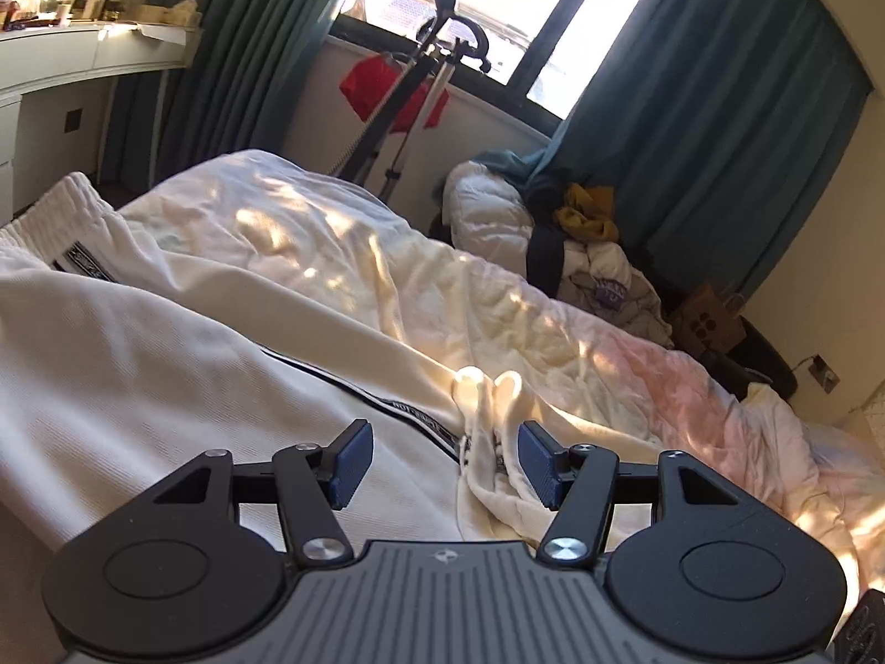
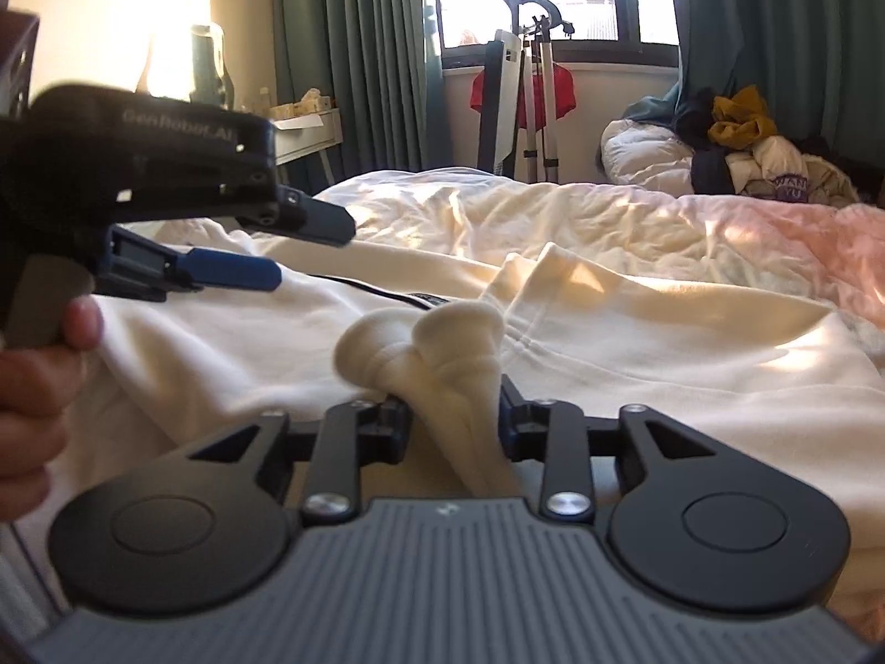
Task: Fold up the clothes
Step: 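Open the right gripper to release the garment and withdraw, then grasp the ribbed waistband of the cream garment with the left gripper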
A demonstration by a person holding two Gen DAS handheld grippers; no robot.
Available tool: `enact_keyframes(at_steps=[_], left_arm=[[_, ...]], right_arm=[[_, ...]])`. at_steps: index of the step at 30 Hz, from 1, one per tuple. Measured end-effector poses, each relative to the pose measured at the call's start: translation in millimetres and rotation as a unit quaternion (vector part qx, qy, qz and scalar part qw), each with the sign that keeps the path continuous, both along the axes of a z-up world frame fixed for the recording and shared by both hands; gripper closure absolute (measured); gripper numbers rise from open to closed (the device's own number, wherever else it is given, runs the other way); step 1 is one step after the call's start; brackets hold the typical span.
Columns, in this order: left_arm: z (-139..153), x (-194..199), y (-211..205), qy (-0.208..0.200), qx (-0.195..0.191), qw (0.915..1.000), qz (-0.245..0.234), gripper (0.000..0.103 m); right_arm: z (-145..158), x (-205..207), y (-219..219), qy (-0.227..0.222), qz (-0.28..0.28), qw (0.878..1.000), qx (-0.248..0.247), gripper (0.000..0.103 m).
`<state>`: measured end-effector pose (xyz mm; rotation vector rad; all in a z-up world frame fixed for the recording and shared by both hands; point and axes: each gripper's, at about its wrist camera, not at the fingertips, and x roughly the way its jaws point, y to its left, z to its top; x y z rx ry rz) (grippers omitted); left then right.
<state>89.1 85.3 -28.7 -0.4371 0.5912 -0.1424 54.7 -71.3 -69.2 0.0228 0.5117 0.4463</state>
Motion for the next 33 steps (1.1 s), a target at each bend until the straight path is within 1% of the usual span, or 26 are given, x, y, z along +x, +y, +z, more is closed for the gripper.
enact_keyframes(at_steps=[2, 3, 4, 5, 8, 10, 13, 15, 17, 19, 20, 21, 23, 25, 27, 29, 31, 33], left_arm=[[1.1, -1.6, 5.9, 0.001, -0.009, 0.9999, 0.011, 0.042], [1.5, -2.9, 8.2, 0.002, -0.012, 0.9998, 0.016, 0.041], [1.3, -3.8, 10.1, 0.003, -0.011, 0.9997, 0.022, 0.041], [0.6, -3.9, 12.0, 0.005, -0.011, 0.9995, 0.028, 0.04], [-0.8, -4.2, 18.0, 0.012, -0.012, 0.999, 0.041, 0.04], [-0.2, -4.3, 22.0, 0.016, -0.016, 0.9987, 0.046, 0.04], [1.8, -3.6, 28.5, 0.027, -0.025, 0.9987, 0.036, 0.04], [3.0, -5.1, 33.3, 0.032, -0.018, 0.9982, 0.048, 0.036], [3.8, -9.4, 39.1, 0.04, -0.01, 0.9973, 0.061, 0.035], [3.2, -22.4, 48.7, 0.052, -0.007, 0.9962, 0.069, 0.035], [3.1, -29.3, 54.3, 0.057, -0.009, 0.9957, 0.073, 0.034], [2.9, -35.2, 61.5, 0.064, -0.015, 0.9947, 0.079, 0.033], [3.8, -42.7, 77.0, 0.074, -0.03, 0.9926, 0.091, 0.032], [5.3, -47.6, 92.8, 0.082, -0.046, 0.9894, 0.11, 0.031], [3.8, -51.6, 109.9, 0.086, -0.07, 0.9847, 0.134, 0.029], [-0.8, -54.3, 127.7, 0.095, -0.101, 0.9785, 0.153, 0.029], [-9.2, -51.7, 139.5, 0.112, -0.133, 0.9719, 0.159, 0.029], [-13.4, -48.8, 144.6, 0.121, -0.147, 0.9692, 0.157, 0.029]], right_arm=[[5.0, -5.7, -6.5, 0.004, 0.014, 1.0, 0.018, 0.047], [8.3, -9.0, -9.5, 0.002, 0.019, 0.999, 0.028, 0.044], [12.4, -13.0, -12.1, -0.005, 0.024, 0.999, 0.038, 0.038], [17.3, -17.6, -13.9, -0.015, 0.03, 0.998, 0.047, 0.035], [31.5, -26.3, -23.7, -0.041, 0.034, 0.995, 0.084, 0.035], [37.3, -26.5, -32.6, -0.053, 0.01, 0.993, 0.1, 0.035], [35.3, -14.7, -44.7, -0.053, -0.045, 0.994, 0.08, 0.035], [27.8, -4.8, -53.1, -0.042, -0.059, 0.994, 0.083, 0.035], [19.8, 3.8, -58.4, -0.035, -0.066, 0.993, 0.087, 0.035], [11.0, 13.1, -57.5, -0.032, -0.073, 0.994, 0.076, 0.035], [4.4, 18.5, -56.0, -0.022, -0.075, 0.995, 0.068, 0.035], [-3.4, 24.0, -54.6, -0.007, -0.079, 0.995, 0.061, 0.035], [-19.8, 35.7, -53.3, 0.03, -0.086, 0.995, 0.051, 0.035], [-33.7, 42.1, -53.1, 0.054, -0.089, 0.993, 0.048, 0.035], [-37.9, 40.9, -51.3, 0.055, -0.09, 0.993, 0.048, 0.035], [-35.4, 37.9, -50.8, 0.055, -0.091, 0.993, 0.049, 0.035], [-33.3, 37.0, -52.6, 0.059, -0.096, 0.992, 0.055, 0.035], [-30.6, 36.0, -54.0, 0.059, -0.101, 0.991, 0.058, 0.035]])
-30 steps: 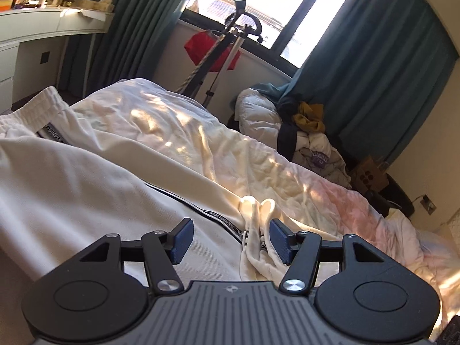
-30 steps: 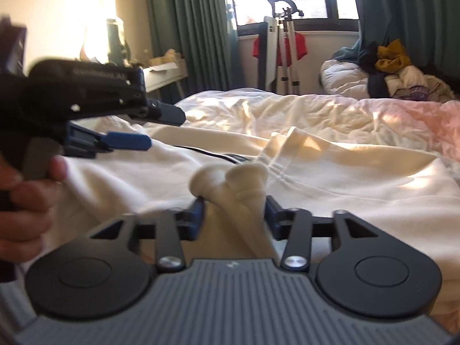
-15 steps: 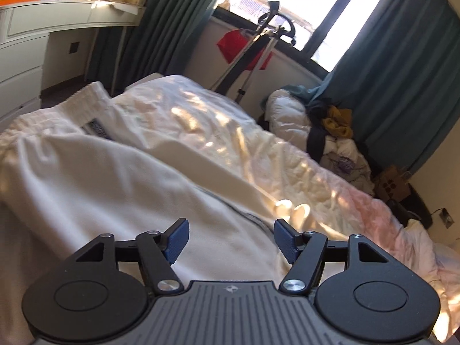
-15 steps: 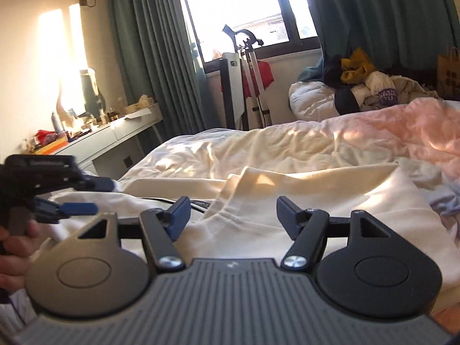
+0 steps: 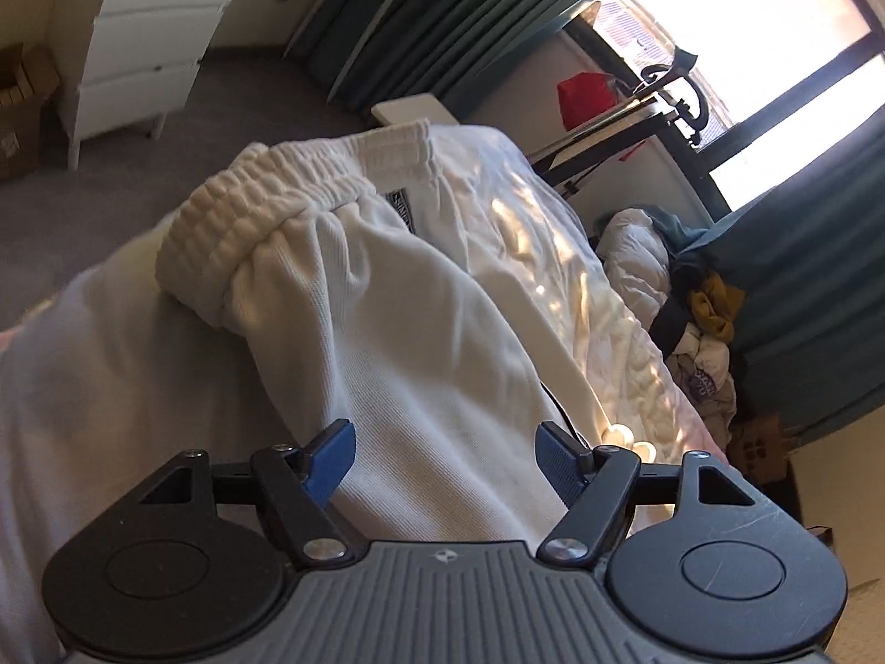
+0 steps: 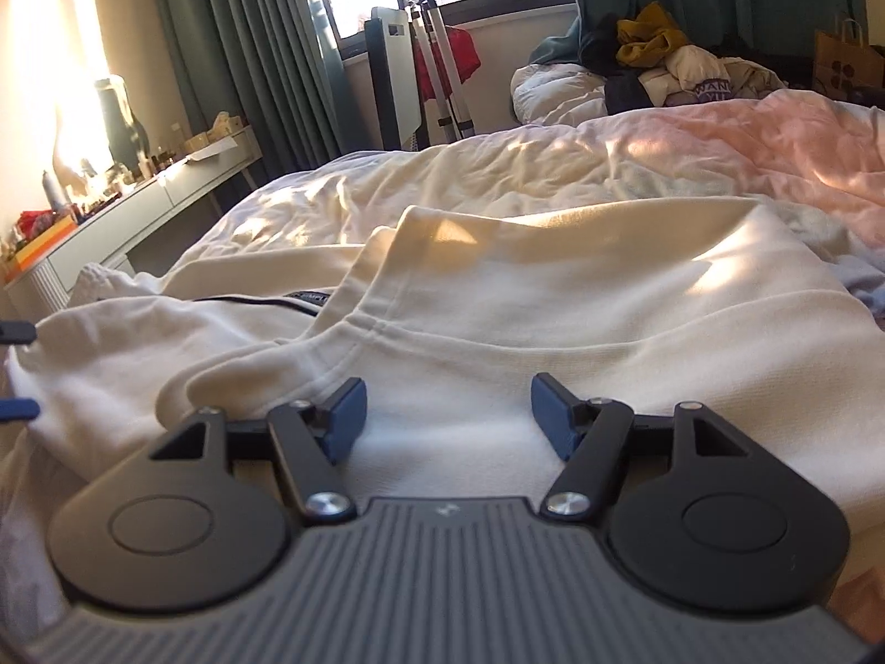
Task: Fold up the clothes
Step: 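Grasp the ribbed waistband of the cream garment with the left gripper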
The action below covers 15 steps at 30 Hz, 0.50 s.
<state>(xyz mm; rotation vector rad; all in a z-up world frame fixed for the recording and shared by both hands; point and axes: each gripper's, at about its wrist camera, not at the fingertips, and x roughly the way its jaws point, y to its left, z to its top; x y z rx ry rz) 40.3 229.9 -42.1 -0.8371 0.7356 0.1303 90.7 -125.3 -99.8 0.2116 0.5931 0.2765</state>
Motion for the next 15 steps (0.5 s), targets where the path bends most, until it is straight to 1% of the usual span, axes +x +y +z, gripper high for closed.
enact_keyframes(at_steps=[2, 5, 7, 8, 10, 11, 12, 13, 15], left_arm=[[-2.2, 1.5, 0.9, 0.005, -0.004, 1.0, 0.0, 0.029], [-3.9, -9.4, 1.7, 0.003, -0.019, 0.9998, 0.012, 0.029], [-4.1, -16.7, 6.1, -0.003, -0.032, 0.9992, 0.025, 0.029], [-5.3, -20.5, 8.2, -0.002, -0.037, 0.9986, 0.037, 0.029], [-6.6, -30.4, 13.7, -0.002, -0.052, 0.9965, 0.065, 0.029], [-5.5, -35.0, 14.4, -0.005, -0.049, 0.9962, 0.072, 0.027], [-4.4, -39.6, 15.0, -0.008, -0.045, 0.9958, 0.079, 0.023], [-4.7, -39.6, 15.0, -0.002, -0.04, 0.9956, 0.084, 0.023], [-5.5, -39.0, 15.1, 0.009, -0.029, 0.9951, 0.094, 0.023]], right_arm=[[3.6, -2.6, -1.7, -0.004, -0.006, 1.0, 0.0, 0.035], [11.7, -7.9, -7.7, -0.019, -0.019, 1.0, 0.012, 0.035], [17.9, -11.2, -13.0, -0.034, -0.031, 0.999, 0.023, 0.035], [17.8, -10.2, -14.1, -0.033, -0.035, 0.999, 0.023, 0.035], [13.0, -4.4, -14.7, -0.017, -0.035, 0.999, 0.022, 0.035], [8.0, -1.4, -13.8, -0.005, -0.035, 0.999, 0.017, 0.035], [-0.2, 1.5, -11.4, 0.011, -0.033, 0.999, 0.007, 0.035], [-6.1, 2.7, -8.5, 0.017, -0.032, 0.999, -0.003, 0.035], [-7.2, 1.7, -3.9, 0.014, -0.035, 0.999, -0.01, 0.033]])
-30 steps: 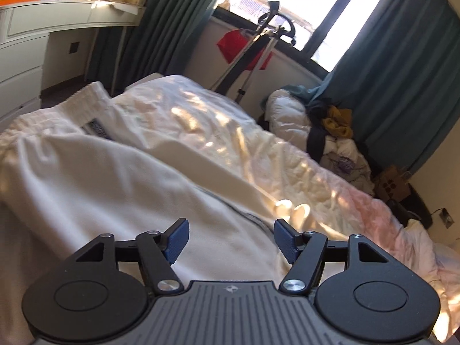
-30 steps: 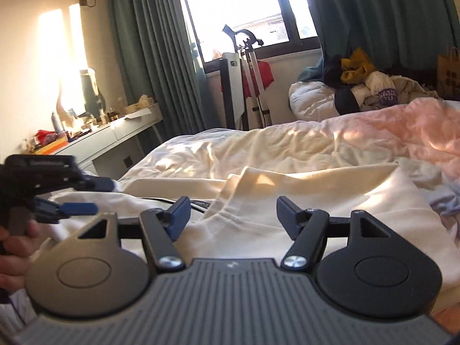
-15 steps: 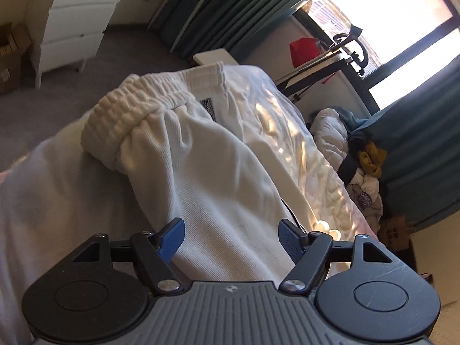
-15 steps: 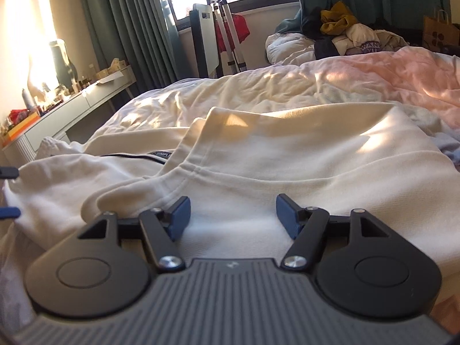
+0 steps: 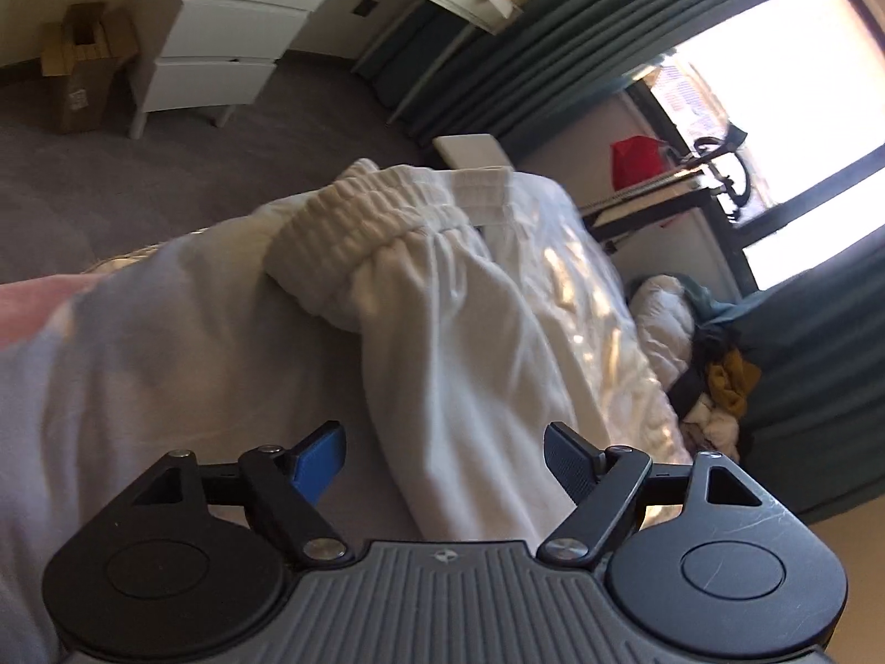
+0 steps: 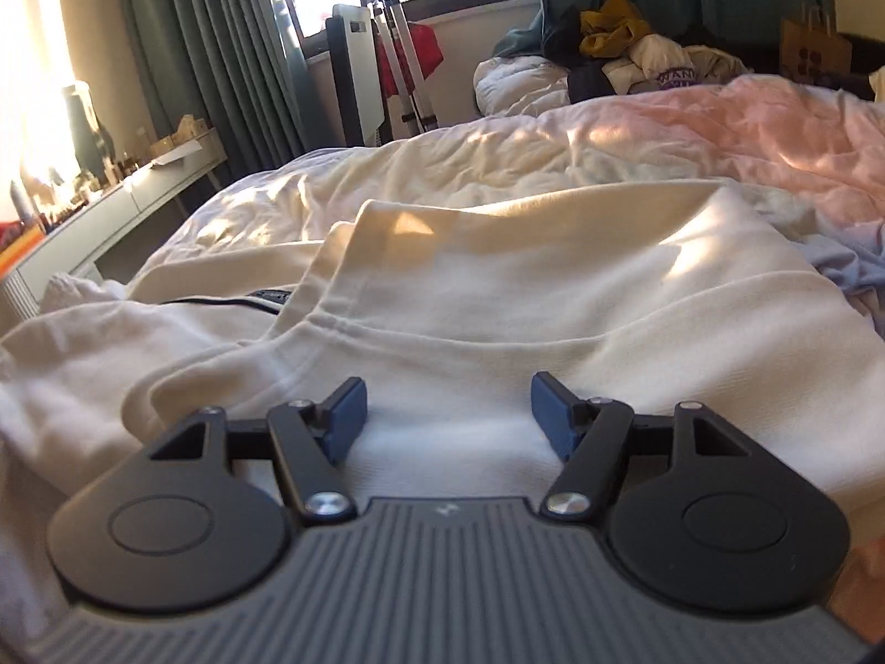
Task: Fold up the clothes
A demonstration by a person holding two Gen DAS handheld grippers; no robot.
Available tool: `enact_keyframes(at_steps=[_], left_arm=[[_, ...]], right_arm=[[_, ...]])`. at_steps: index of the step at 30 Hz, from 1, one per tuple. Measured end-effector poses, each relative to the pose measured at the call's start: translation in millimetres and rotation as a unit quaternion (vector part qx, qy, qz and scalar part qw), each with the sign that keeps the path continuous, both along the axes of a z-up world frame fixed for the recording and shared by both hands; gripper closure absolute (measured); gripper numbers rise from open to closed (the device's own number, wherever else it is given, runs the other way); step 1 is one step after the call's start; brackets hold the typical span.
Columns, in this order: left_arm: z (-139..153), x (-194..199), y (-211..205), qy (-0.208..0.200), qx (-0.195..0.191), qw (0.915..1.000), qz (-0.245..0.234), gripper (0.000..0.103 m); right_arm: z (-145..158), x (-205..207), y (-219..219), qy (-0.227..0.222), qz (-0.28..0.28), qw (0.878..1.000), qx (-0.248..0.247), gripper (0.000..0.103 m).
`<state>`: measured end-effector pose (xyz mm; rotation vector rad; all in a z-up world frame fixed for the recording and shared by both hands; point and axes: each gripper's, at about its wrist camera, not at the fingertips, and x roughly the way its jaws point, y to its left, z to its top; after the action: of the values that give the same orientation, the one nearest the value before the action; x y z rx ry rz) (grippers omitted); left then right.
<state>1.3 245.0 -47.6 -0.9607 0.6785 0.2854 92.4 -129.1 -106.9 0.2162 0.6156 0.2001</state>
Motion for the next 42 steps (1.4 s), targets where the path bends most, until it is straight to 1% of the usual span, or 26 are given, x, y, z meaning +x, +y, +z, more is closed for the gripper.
enact_keyframes(at_steps=[2, 4, 6, 8, 10, 11, 13, 14, 16, 17, 19, 20, 21, 24, 26, 28, 29, 31, 32, 33, 34, 36, 37, 39, 42], left_arm=[[-5.1, 10.2, 0.2, 0.017, 0.002, 0.9998, -0.011, 0.023], [-11.0, 20.7, 2.1, 0.029, -0.004, 0.9996, -0.004, 0.024], [-15.4, 31.3, 7.2, 0.023, -0.019, 0.9995, 0.005, 0.025], [-19.7, 42.1, 13.8, 0.015, -0.028, 0.9992, 0.023, 0.025], [-22.6, 56.0, 22.3, 0.029, -0.011, 0.9983, 0.049, 0.027], [-23.4, 61.7, 28.2, 0.031, -0.011, 0.9977, 0.059, 0.03], [-27.2, 66.8, 39.1, 0.015, -0.03, 0.9971, 0.069, 0.031], [-29.4, 68.3, 41.5, 0.009, -0.034, 0.9969, 0.07, 0.033], [-29.1, 71.9, 40.6, 0.007, -0.017, 0.9979, 0.063, 0.046], [-26.7, 74.2, 38.9, 0.005, -0.003, 0.9986, 0.054, 0.058], [-17.5, 76.8, 32.2, -0.005, 0.032, 0.9987, 0.039, 0.072], [-12.3, 77.3, 28.1, -0.013, 0.049, 0.9982, 0.032, 0.082], [-5.3, 75.7, 21.2, -0.02, 0.073, 0.9968, 0.028, 0.085], [24.8, 69.0, -6.4, -0.052, 0.134, 0.9895, 0.014, 0.087], [55.5, 71.3, -38.8, -0.083, 0.197, 0.9768, -0.007, 0.087], [84.9, 71.4, -72.4, -0.117, 0.245, 0.9621, -0.027, 0.087], [98.5, 71.7, -89.6, -0.132, 0.265, 0.9544, -0.036, 0.087], [122.7, 72.9, -130.9, -0.164, 0.299, 0.9381, -0.058, 0.087], [132.5, 73.7, -153.5, -0.177, 0.318, 0.9287, -0.07, 0.087], [138.3, 77.1, -178.5, -0.185, 0.336, 0.9197, -0.081, 0.087], [143.9, 80.8, -203.6, -0.194, 0.355, 0.9101, -0.092, 0.087], [155.1, 88.0, -253.7, -0.21, 0.39, 0.8894, -0.113, 0.087], [156.1, 91.9, -277.9, -0.219, 0.402, 0.8807, -0.121, 0.087], [151.2, 98.7, -329.6, -0.23, 0.423, 0.8653, -0.14, 0.087], [129.5, 111.7, -398.3, -0.236, 0.438, 0.8478, -0.183, 0.087]], right_arm=[[1.4, -0.1, 0.3, 0.002, -0.003, 1.0, 0.001, 0.033], [2.9, -0.1, -0.4, 0.005, -0.005, 1.0, 0.004, 0.033], [6.1, -0.9, -1.1, 0.004, -0.01, 1.0, 0.005, 0.035], [11.4, -3.1, -1.6, -0.006, -0.014, 1.0, 0.003, 0.035], [14.3, -5.4, -2.5, -0.027, -0.02, 0.999, -0.002, 0.035], [10.6, -3.9, -1.5, -0.025, -0.021, 0.999, -0.008, 0.035], [-0.4, 1.2, 0.4, -0.005, -0.018, 1.0, -0.015, 0.035], [-3.8, 0.7, 0.6, -0.009, -0.018, 1.0, -0.016, 0.035], [-5.3, 0.2, 1.1, -0.011, -0.018, 1.0, -0.017, 0.035], [-4.6, 0.4, 0.4, -0.01, -0.019, 1.0, -0.015, 0.035], [-3.6, 0.1, -0.2, -0.009, -0.018, 1.0, -0.014, 0.035], [-3.0, -0.1, 0.0, -0.008, -0.018, 1.0, -0.015, 0.035], [-2.2, 0.0, 0.2, -0.006, -0.018, 1.0, -0.016, 0.035], [-0.8, 0.4, 0.3, -0.003, -0.016, 1.0, -0.018, 0.035], [-0.7, -1.7, -2.5, -0.002, -0.012, 1.0, -0.015, 0.036], [3.2, -3.9, -9.9, 0.007, -0.014, 1.0, 0.004, 0.036], [6.8, -5.2, -16.7, 0.016, -0.019, 0.999, 0.025, 0.036], [16.8, -10.0, -37.5, 0.034, -0.034, 0.994, 0.096, 0.035], [21.7, -14.8, -49.5, 0.032, -0.04, 0.989, 0.137, 0.035], [26.6, -19.7, -61.5, 0.03, -0.046, 0.983, 0.177, 0.035], [31.9, -23.8, -72.1, 0.029, -0.054, 0.978, 0.201, 0.035], [40.5, -28.8, -88.9, 0.023, -0.077, 0.977, 0.196, 0.033], [43.3, -30.4, -98.3, 0.02, -0.09, 0.976, 0.196, 0.032], [48.5, -33.4, -118.0, 0.013, -0.115, 0.974, 0.197, 0.032], [54.5, -36.4, -152.6, 0.001, -0.148, 0.966, 0.212, 0.033]])
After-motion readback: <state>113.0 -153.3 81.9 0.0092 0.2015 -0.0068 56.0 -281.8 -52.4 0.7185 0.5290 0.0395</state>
